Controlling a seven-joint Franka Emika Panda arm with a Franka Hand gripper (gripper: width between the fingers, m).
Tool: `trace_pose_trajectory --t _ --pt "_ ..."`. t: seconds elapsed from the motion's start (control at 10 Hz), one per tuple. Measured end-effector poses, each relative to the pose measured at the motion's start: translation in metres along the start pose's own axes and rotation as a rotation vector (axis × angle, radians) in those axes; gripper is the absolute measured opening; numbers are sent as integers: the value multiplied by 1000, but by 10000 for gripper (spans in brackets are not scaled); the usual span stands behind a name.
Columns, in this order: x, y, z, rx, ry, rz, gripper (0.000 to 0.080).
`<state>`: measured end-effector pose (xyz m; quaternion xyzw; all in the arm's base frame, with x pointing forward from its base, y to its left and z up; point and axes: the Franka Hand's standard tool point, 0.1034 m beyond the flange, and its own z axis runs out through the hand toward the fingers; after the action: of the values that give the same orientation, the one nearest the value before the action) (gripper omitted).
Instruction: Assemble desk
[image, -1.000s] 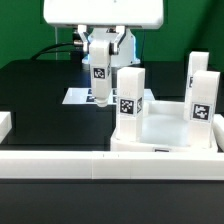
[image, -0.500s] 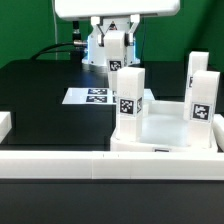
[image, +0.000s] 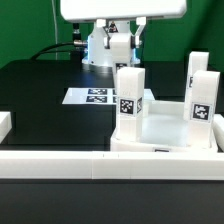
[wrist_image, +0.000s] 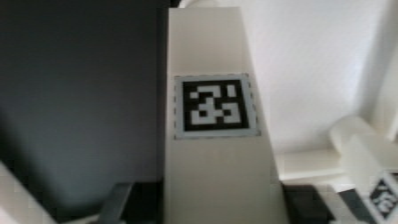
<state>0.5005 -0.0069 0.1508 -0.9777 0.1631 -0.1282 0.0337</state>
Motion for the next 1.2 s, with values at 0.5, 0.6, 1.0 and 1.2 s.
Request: trace_pose_trajectory --t 0.5,0.6,1.0,1.2 --pt "-14 -5 9 -6 8 -10 291" --pt "-14 -3 12 -13 4 -6 291" --pt "-20 -9 11 -10 -9 -14 291" --pt "-22 -9 12 -10 -14 -17 291"
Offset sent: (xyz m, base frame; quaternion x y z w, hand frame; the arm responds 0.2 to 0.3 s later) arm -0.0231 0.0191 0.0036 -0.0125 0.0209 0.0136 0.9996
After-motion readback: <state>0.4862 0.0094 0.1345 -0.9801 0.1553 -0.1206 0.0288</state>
